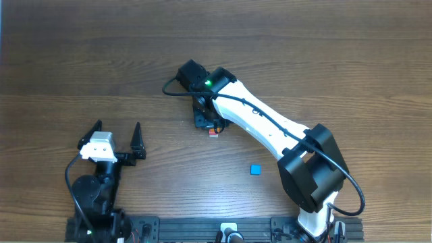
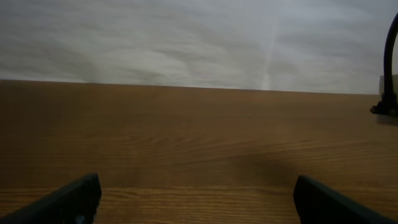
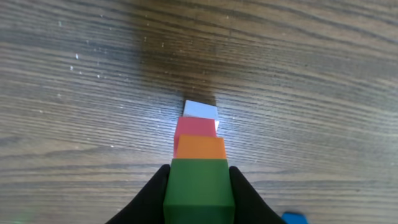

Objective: Stack Cubes

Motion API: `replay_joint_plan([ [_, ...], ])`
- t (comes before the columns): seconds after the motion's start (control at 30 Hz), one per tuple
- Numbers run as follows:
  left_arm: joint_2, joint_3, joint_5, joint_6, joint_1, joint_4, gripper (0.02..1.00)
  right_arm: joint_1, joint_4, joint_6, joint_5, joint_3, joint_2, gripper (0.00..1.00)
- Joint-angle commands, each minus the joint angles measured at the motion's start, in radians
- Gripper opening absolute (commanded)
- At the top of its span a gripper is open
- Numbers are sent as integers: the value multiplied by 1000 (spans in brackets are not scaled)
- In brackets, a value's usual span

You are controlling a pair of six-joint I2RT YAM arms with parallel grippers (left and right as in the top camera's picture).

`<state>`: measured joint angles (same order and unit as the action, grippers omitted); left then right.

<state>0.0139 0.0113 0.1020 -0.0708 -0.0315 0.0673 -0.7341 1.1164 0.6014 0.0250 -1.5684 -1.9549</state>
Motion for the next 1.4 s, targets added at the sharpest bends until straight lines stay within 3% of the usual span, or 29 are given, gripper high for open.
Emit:
replay_joint_plan([
  [0.03,-7,-5,13,11,-5,0,1000,-7,-2,4,-2,13,25,349],
  [0.23,-7,-5,13,11,-5,0,1000,-7,-1,4,-2,13,25,518],
  [0.33,-7,-5,13,11,-5,0,1000,-7,-1,4,-1,13,25,676],
  [0.43,-7,-5,13,11,-5,0,1000,-7,-2,3,-1,13,25,976],
  [0.8,-7,-5,13,11,-5,0,1000,-7,29,-101,10,13,162,993],
  [1.0,-7,-5,13,11,-5,0,1000,-7,151,-109,116,52,337,991],
  [1.27,-7,-5,13,11,-5,0,1000,43,6,-107,150,420,547,991],
  [1.4,-7,-5,13,11,-5,0,1000,48,-142,-27,158,625,559,993],
])
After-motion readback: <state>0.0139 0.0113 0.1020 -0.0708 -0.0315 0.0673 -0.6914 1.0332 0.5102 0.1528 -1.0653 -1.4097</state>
